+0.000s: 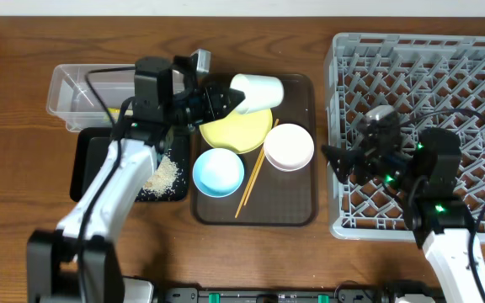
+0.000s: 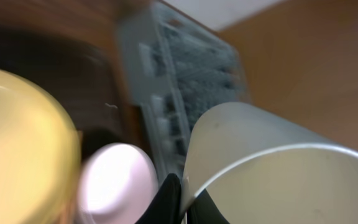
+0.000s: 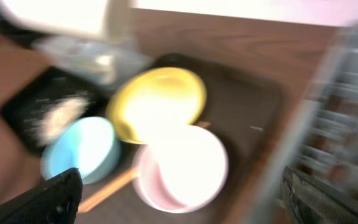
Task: Sort waste into correct bins and load items into the dishwasher rack
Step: 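Grasp the white cup with the left gripper and lift it, then hand the white cup from the left gripper to the right gripper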
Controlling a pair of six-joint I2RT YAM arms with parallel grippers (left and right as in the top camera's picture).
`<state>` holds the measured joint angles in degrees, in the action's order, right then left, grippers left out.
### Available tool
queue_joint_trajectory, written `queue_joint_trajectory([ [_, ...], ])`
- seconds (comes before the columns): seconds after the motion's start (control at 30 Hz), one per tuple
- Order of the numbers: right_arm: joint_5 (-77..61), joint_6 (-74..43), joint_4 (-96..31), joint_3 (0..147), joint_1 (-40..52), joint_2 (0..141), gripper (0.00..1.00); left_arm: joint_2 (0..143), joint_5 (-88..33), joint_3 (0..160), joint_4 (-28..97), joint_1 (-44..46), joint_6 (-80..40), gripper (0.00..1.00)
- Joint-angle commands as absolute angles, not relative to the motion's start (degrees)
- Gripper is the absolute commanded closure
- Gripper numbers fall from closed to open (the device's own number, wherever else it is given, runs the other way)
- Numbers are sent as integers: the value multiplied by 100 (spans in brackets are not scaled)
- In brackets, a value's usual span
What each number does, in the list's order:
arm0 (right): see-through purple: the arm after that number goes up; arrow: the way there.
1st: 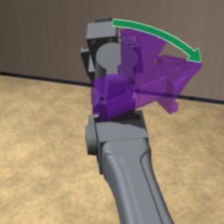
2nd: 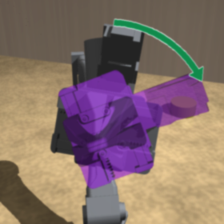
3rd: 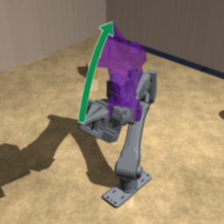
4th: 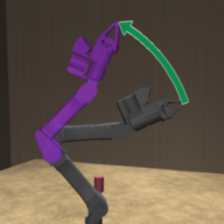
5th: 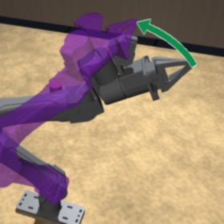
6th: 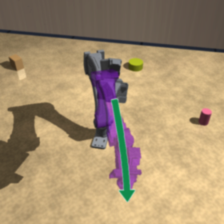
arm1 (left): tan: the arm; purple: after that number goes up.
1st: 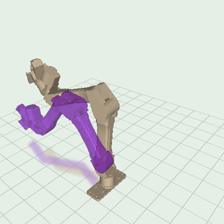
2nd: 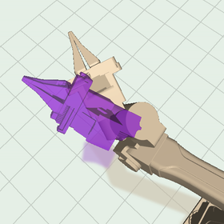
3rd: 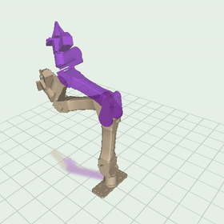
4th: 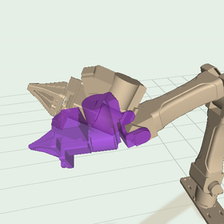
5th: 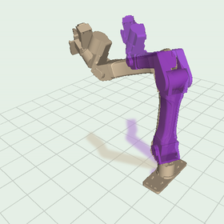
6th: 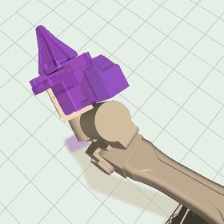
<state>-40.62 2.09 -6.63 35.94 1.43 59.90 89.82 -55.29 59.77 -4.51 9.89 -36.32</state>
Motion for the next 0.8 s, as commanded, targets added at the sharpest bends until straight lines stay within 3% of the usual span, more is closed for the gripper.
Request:
queue_joint_trajectory([
  [0.0, -5747, 237, -414, 3686, 202, 6313, 1, 9426, -7323, 5992, -888, 1087, -4801, 94],
  [0.13, -6423, 237, 231, 3686, 276, 6757, 1, 9706, -7625, 5992, -1129, 1363, -5015, 94],
  [0.43, -6501, 202, 1282, 3686, 458, 7428, 1, 9734, -7926, 5992, -1127, 1785, -5074, 94],
  [0.77, -6781, -770, 3109, 3686, 460, 7463, 1, 9734, -7944, 5992, -1129, 1940, -5247, 94],
])
